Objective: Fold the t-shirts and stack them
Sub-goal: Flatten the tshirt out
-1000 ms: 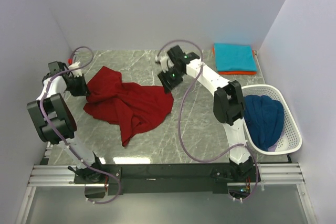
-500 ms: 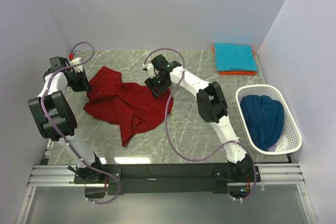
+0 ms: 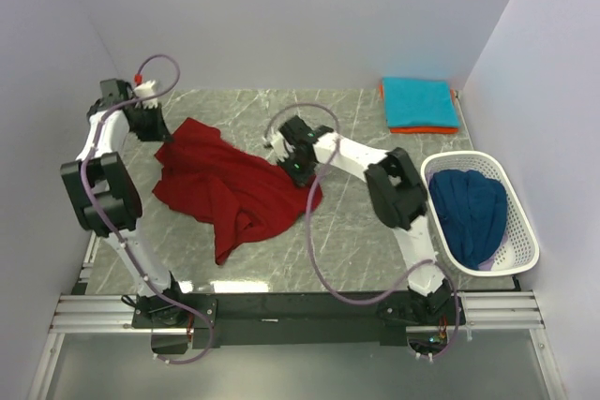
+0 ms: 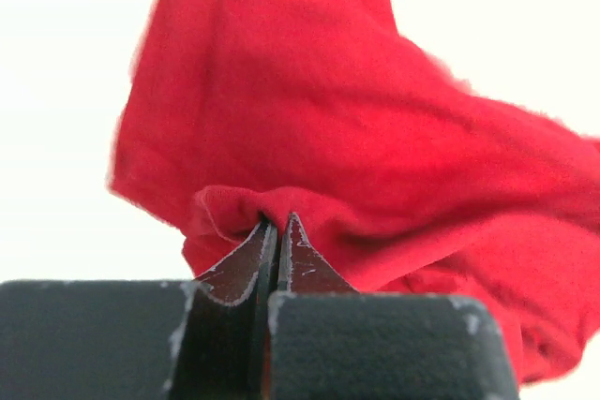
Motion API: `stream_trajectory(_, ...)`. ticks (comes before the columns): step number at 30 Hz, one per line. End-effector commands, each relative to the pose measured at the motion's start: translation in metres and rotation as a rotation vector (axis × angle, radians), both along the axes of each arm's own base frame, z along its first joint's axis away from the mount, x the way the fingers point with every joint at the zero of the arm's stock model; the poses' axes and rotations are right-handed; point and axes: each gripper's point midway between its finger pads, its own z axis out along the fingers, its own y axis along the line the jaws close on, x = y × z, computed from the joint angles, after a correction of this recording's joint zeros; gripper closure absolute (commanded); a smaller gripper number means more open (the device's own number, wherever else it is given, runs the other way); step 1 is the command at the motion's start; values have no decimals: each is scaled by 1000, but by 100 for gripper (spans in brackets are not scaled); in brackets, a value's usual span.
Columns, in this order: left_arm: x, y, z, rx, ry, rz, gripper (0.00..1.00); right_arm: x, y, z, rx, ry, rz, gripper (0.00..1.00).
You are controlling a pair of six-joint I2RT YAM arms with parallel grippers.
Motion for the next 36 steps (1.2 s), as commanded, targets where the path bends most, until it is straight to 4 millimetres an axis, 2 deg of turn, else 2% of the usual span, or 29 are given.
stream_trajectory(1,43,-19,31,32,-103,-65,99,-115,-81,-18,-177,264,98,100)
stream_trajectory(4,75,-61,48,8,-158,-158,99,-175,-91,-1,-149,321,215,100)
stream_trajectory(5,81,-90,44,-22,-154,-219,99,-194,-83,7,-86,365,258,100)
stream_trajectory(6,79,-115,54,-83,-170,-291,99,-214,-77,14,-59,386,325,100)
stream_trajectory(7,83,-136,73,-114,-216,-348,99,-227,-72,27,-7,389,364,100)
stream_trajectory(9,66,-195,98,-239,-263,-527,99,-246,-60,45,87,426,421,98)
stream_trajectory(11,50,-233,108,-274,-285,-615,100,-238,-58,58,133,399,398,73)
stream_trajectory(12,38,-239,111,-290,-284,-631,100,-235,-60,65,169,413,383,55)
stream_trajectory(13,35,-243,116,-310,-310,-654,100,-214,-70,74,215,390,310,45)
stream_trajectory(14,29,-242,118,-301,-327,-685,100,-202,-74,81,249,378,273,38)
stream_trajectory(15,22,-242,112,-297,-311,-712,99,-189,-79,86,275,365,238,34)
stream_trajectory(16,5,-244,104,-324,-253,-754,99,-157,-92,94,300,313,150,34)
stream_trajectory(17,-2,-245,93,-304,-253,-825,99,-141,-96,98,310,285,102,34)
stream_trajectory(18,-8,-246,92,-316,-243,-861,99,-118,-100,103,325,237,59,34)
stream_trajectory(19,-15,-248,87,-330,-225,-891,98,-89,-103,108,313,177,9,35)
stream_trajectory(20,-31,-253,79,-360,-182,-944,97,-66,-113,112,325,150,-67,36)
stream_trajectory(21,-40,-259,77,-365,-177,-988,96,-40,-110,121,344,116,-86,36)
stream_trajectory(22,-49,-259,76,-370,-173,-1018,96,-26,-111,125,353,106,-113,36)
stream_trajectory(23,-69,-266,83,-372,-206,-1107,95,-11,-116,130,378,107,-167,36)
stream_trajectory(24,-85,-269,80,-383,-191,-1146,94,-2,-115,134,396,109,-181,36)
stream_trajectory(25,-98,-272,82,-379,-205,-1195,94,16,-113,141,418,93,-191,36)
stream_trajectory(26,-119,-278,94,-335,-266,-1290,94,23,-113,142,432,102,-215,36)
stream_trajectory(27,-138,-278,82,-326,-229,-1315,94,32,-116,144,438,95,-235,36)
stream_trajectory(28,-151,-278,78,-293,-234,-1351,95,42,-115,143,443,93,-241,36)
stream_trajectory(29,-172,-277,68,-213,-236,-1403,96,50,-114,141,437,88,-248,36)
stream_trajectory(32,-198,-272,55,-94,-261,-1463,96,64,-109,139,440,82,-262,36)
stream_trajectory(33,-206,-264,39,-68,-223,-1469,96,68,-105,140,454,84,-259,36)
stream_trajectory(34,-208,-261,35,-52,-216,-1478,96,76,-98,139,462,80,-249,36)
stream_trajectory(36,-215,-254,22,-31,-186,-1510,94,80,-90,137,464,90,-239,36)
